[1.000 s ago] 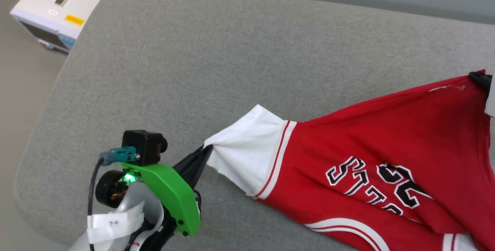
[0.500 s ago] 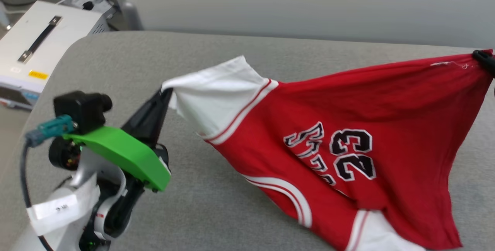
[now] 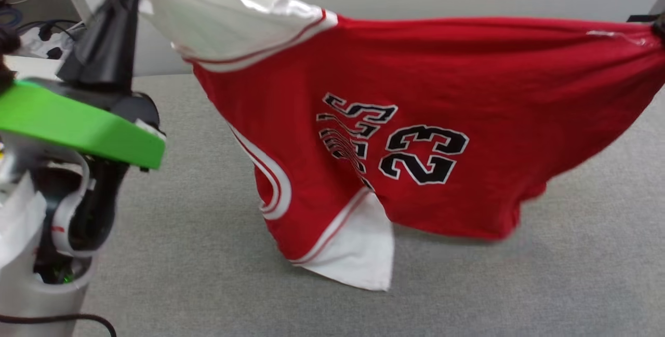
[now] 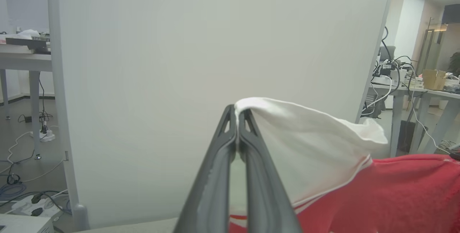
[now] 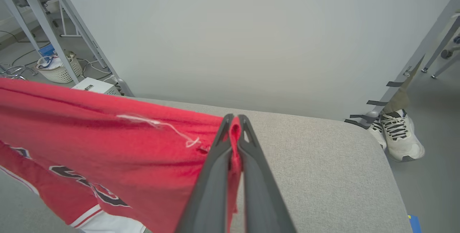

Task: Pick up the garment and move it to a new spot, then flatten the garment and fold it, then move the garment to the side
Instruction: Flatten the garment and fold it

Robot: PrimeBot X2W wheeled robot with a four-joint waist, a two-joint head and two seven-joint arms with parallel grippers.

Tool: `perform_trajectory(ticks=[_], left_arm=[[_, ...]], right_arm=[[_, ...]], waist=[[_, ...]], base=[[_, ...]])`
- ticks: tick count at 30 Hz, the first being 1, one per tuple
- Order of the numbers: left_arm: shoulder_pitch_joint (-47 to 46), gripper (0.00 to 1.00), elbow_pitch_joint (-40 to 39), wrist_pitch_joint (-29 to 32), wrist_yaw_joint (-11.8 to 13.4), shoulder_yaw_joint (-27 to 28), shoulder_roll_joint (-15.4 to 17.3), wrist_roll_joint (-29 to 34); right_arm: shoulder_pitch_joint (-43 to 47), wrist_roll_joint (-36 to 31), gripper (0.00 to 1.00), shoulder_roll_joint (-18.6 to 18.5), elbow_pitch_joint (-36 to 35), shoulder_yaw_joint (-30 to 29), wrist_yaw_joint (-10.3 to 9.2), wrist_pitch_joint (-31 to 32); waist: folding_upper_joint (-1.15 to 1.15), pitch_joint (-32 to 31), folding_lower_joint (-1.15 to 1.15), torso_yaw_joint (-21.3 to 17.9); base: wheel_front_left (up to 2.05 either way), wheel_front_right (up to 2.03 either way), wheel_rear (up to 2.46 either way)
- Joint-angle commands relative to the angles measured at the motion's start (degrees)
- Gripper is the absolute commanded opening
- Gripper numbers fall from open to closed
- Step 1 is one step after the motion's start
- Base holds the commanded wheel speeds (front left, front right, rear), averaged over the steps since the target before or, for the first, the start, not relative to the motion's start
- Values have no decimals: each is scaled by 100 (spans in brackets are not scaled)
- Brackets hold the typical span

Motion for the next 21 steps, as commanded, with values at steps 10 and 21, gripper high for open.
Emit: perform_trajectory(ticks=[10, 21], left_arm=[[-1460, 0, 141, 94, -300, 213, 551, 361], [-4312, 0, 1666, 420, -1110, 145, 861, 351]], right_arm=[[-1006, -38, 0, 10, -209, -269, -3, -177], [-2884, -502, 0, -45, 769, -154, -3, -1016]], waist=[[-1, 984, 0, -236], [-1, 2524, 0, -195]], base=[[0, 0, 0], [0, 0, 0]])
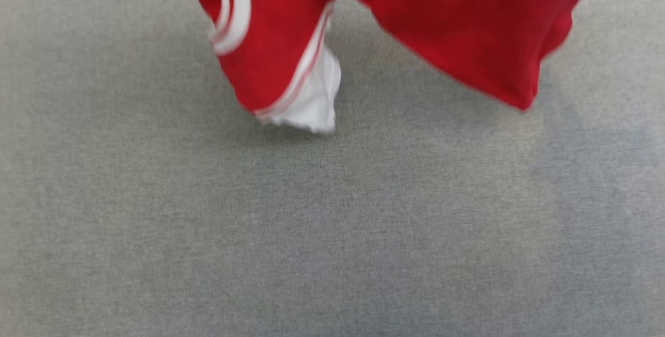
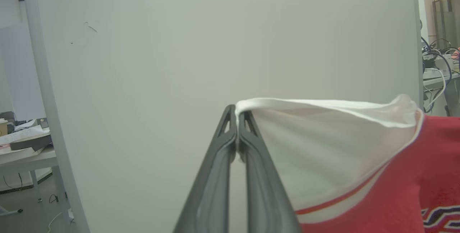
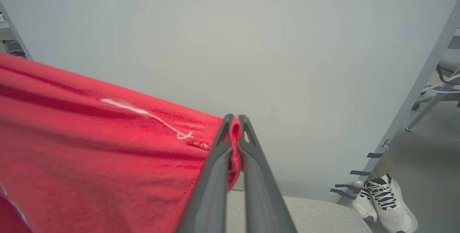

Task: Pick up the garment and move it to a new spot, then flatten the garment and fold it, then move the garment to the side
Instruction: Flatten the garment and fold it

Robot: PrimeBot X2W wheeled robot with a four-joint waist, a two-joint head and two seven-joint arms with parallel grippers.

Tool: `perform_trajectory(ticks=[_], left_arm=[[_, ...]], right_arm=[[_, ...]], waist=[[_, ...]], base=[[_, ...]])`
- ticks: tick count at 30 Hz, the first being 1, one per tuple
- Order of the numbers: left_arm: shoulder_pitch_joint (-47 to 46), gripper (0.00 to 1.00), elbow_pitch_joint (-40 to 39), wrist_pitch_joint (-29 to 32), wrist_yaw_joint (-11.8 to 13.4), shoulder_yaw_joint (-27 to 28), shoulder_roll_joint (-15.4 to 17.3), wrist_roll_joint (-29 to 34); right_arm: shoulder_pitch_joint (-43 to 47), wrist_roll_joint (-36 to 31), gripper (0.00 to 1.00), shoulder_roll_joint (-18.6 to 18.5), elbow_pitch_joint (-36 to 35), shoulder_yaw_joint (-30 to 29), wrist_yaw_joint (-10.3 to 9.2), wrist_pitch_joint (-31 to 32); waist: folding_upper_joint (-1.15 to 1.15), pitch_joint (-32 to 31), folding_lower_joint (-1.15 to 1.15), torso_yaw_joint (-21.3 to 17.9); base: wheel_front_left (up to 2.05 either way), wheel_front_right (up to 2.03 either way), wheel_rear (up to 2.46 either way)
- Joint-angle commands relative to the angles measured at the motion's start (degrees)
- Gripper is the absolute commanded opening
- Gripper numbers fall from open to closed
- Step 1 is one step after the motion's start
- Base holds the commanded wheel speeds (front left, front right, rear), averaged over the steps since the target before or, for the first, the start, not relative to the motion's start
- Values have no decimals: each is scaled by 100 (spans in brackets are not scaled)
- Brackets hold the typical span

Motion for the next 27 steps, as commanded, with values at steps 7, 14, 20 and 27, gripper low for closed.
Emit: perform_trajectory(ticks=[7, 14, 20, 27], left_arm=[[-2021, 0, 1714, -310, -493, -439, -126, 654], [-3570, 0, 3392, -1182, -769, -800, -523, 1211], [-4197, 0, 4457, -1821, -864, -987, -778, 1417], [-3586, 0, 5182, -2611, -1008, -1181, -1079, 1225]], right_arm=[[-1614, -522, 0, 191, 1325, 166, -6, -950], [-2857, -861, 0, 464, 2727, 343, -6, -1714], [-3384, -1110, 0, 583, 3542, 511, -6, -2529], [-2983, -882, 0, 805, 3930, 1006, -6, -3114]], waist=[[0, 1433, 0, -54], [0, 1801, 0, -102], [0, 2025, 0, -49], [0, 2025, 0, 105]], base=[[0, 0, 0], [0, 0, 0], [0, 0, 0], [0, 0, 0]])
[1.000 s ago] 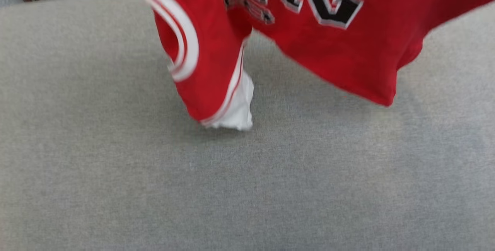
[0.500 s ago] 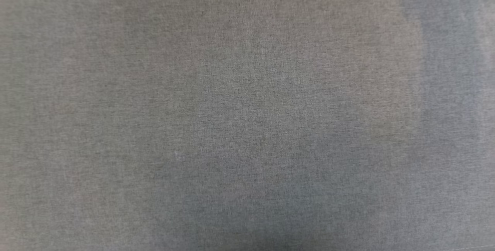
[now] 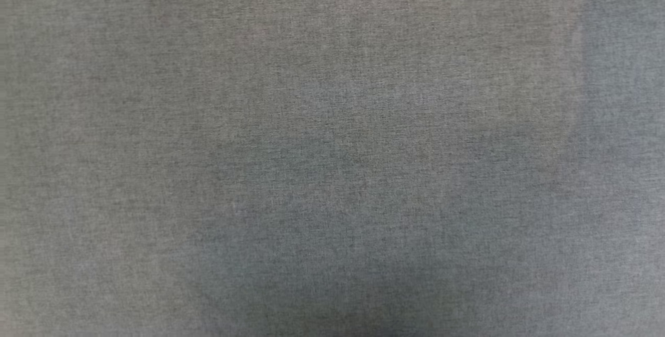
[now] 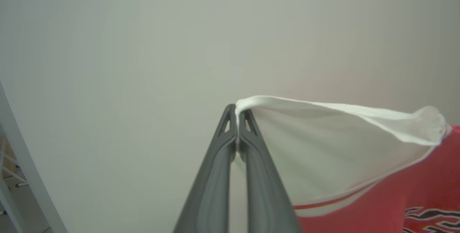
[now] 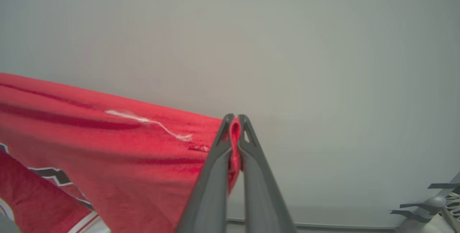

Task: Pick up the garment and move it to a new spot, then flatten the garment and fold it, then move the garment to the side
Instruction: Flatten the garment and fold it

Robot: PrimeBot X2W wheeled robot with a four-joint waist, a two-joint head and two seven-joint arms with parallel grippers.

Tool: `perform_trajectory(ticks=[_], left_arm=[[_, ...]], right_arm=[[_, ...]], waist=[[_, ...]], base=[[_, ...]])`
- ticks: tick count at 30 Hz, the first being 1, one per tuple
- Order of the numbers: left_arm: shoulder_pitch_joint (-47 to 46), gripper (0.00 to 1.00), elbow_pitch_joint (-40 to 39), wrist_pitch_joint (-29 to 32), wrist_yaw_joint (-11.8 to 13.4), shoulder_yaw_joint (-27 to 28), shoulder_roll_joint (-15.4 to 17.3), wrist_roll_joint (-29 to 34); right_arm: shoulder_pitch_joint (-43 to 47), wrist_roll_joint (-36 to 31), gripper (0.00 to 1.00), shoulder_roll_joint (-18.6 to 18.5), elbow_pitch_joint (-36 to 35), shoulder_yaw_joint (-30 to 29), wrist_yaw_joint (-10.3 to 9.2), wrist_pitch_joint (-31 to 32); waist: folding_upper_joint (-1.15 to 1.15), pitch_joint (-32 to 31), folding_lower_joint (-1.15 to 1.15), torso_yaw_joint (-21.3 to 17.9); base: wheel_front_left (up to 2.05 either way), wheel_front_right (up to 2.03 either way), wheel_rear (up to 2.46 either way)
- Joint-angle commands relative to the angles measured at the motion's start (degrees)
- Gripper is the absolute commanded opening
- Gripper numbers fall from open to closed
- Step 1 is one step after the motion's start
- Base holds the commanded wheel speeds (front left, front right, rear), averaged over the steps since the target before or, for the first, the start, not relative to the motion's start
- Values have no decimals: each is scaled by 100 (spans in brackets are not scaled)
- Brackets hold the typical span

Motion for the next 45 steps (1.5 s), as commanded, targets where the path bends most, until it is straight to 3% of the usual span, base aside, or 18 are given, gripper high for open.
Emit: perform_trajectory(ticks=[1, 8, 21, 32, 45], left_arm=[[333, 0, 76, -189, -30, -27, -18, -80], [1990, 0, 122, -645, -81, -146, -260, -435], [5218, 0, -694, -712, 28, -8, -489, -762], [7536, 0, -1201, -507, 258, -99, -332, -1123], [9524, 0, -2487, 150, 540, -362, 24, -1429]], right_arm=[[280, 90, 0, 7, 50, 111, -11, -112], [1411, 552, 0, 67, 70, 810, -11, -455], [3441, 1396, 0, -92, -199, 1843, -11, -689], [4934, 2087, 0, -449, -246, 2416, -11, -593], [6259, 2874, 0, -561, -113, 2440, -11, -610]], waist=[[0, -67, -1, 66], [0, -502, -1, 175], [0, -1661, -1, 360], [0, -2592, -1, 555], [0, -3505, -1, 641]], base=[[0, 0, 0], [0, 0, 0], [0, 0, 0], [0, 0, 0], [0, 0, 0]])
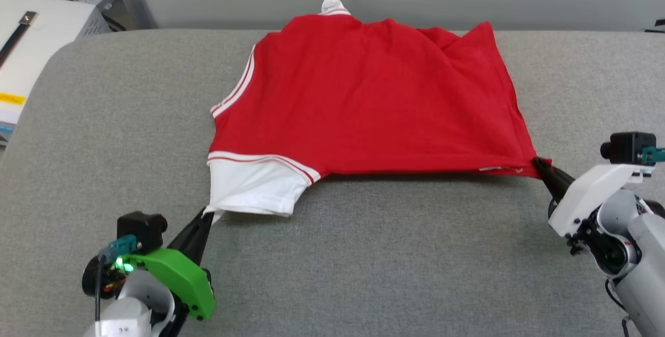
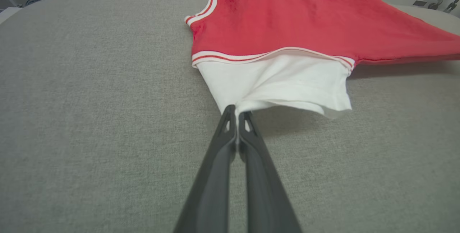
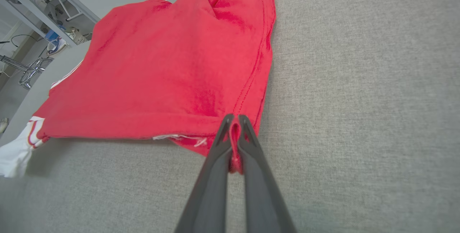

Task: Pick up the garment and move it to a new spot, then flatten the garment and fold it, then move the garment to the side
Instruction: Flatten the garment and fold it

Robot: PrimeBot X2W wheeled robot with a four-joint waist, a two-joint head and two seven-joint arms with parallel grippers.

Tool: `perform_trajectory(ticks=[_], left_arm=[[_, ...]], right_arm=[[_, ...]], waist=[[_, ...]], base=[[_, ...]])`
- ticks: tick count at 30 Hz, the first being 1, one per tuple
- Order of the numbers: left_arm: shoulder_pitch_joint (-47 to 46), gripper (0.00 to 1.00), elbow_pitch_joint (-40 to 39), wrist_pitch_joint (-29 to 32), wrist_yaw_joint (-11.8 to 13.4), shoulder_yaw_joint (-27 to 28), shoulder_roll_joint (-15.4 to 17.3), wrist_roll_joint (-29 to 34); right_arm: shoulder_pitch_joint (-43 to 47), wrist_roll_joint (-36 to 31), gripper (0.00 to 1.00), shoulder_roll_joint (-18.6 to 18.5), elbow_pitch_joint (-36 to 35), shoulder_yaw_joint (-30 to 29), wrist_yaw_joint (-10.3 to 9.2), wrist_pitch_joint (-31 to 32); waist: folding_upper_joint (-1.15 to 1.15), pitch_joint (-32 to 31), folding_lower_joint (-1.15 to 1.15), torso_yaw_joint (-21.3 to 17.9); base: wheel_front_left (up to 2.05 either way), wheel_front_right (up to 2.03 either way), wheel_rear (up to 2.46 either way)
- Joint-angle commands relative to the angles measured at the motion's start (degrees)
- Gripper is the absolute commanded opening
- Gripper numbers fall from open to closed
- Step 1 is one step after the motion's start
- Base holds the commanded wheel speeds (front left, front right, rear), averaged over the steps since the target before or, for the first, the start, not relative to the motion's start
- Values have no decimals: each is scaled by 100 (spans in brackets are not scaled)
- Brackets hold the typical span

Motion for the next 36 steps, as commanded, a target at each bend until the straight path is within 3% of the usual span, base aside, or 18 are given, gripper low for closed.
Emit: perform_trajectory(ticks=[1, 9, 17, 29, 36], left_arm=[[221, 0, -147, 60, 84, -1, 83, -86], [1105, 0, -1074, 448, 189, -109, 466, -247], [1819, 0, -1800, 829, 319, -175, 800, -459], [2677, 0, -2781, 1803, 112, -600, 1453, -842], [2454, 0, -3178, 1801, 117, -503, 1469, -819]], right_arm=[[199, 96, 0, -48, 26, -23, -4, -1], [1051, 490, 0, -221, -257, -248, -4, -105], [1957, 541, 0, -563, -854, -316, -4, 227], [3165, 231, 0, -886, -1920, -927, -4, 1276], [3540, -103, 0, -703, -2710, -1719, -4, 1888]], waist=[[0, -378, 1, 51], [0, -820, 1, 28], [0, -1117, 1, -40], [0, -1218, 1, -40], [0, -1027, 1, -32]], base=[[0, 0, 0], [0, 0, 0], [0, 0, 0], [0, 0, 0], [0, 0, 0]])
